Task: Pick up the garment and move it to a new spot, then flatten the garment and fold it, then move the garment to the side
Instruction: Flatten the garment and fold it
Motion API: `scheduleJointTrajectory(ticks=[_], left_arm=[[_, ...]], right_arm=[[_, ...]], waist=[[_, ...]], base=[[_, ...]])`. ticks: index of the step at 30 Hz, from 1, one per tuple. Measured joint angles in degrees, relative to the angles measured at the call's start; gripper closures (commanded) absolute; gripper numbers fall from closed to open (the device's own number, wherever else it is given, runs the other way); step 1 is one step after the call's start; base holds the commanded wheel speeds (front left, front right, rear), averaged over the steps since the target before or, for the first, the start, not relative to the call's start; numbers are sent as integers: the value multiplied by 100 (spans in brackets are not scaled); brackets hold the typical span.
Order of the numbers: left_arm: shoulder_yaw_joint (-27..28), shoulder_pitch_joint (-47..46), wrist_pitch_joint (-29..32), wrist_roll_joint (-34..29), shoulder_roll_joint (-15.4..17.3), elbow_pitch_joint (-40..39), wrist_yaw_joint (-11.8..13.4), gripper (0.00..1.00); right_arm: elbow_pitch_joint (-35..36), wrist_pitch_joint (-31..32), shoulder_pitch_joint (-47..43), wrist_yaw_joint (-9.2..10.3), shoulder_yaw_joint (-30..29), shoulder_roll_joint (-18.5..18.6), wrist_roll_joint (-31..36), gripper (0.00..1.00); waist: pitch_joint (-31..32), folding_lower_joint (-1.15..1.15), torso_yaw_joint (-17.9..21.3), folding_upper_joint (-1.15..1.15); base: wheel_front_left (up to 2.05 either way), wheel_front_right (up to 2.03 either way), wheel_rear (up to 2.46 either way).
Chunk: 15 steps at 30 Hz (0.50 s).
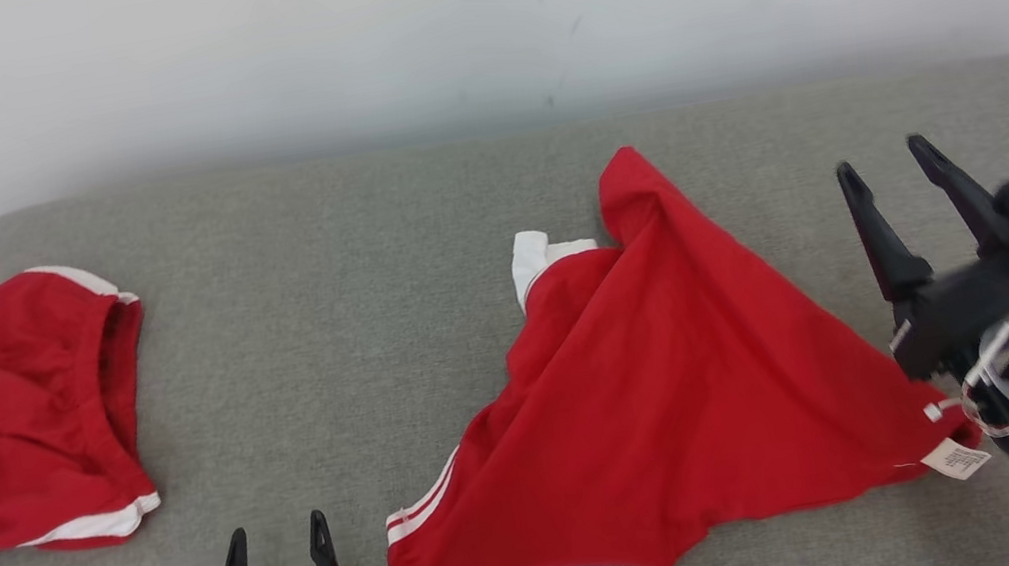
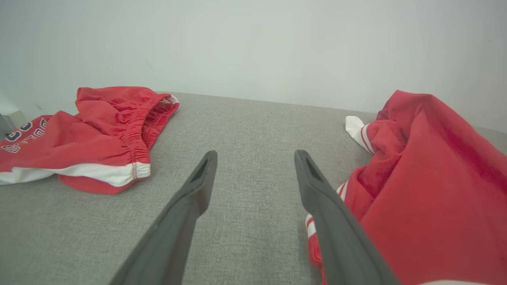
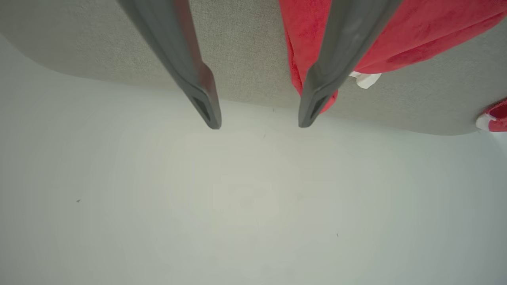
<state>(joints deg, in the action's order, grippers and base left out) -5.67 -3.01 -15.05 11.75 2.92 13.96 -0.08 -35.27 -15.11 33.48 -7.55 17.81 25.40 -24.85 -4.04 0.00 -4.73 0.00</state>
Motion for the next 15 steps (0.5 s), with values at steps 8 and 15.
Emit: scheduleJointTrajectory(ticks=[8,15], left_arm=[[20,101,0,-112,-2,56,-101,0],[14,134,0,-126,0,100,-152,0]], right_arm=[[1800,-1,-1889,0,-1190,-517,458,0],[2777,-2,-3098,0,-1864,-1298,784,0]], waist=[[185,0,270,0],[282,0,359,0]], base=[[0,0,0],[0,0,0]])
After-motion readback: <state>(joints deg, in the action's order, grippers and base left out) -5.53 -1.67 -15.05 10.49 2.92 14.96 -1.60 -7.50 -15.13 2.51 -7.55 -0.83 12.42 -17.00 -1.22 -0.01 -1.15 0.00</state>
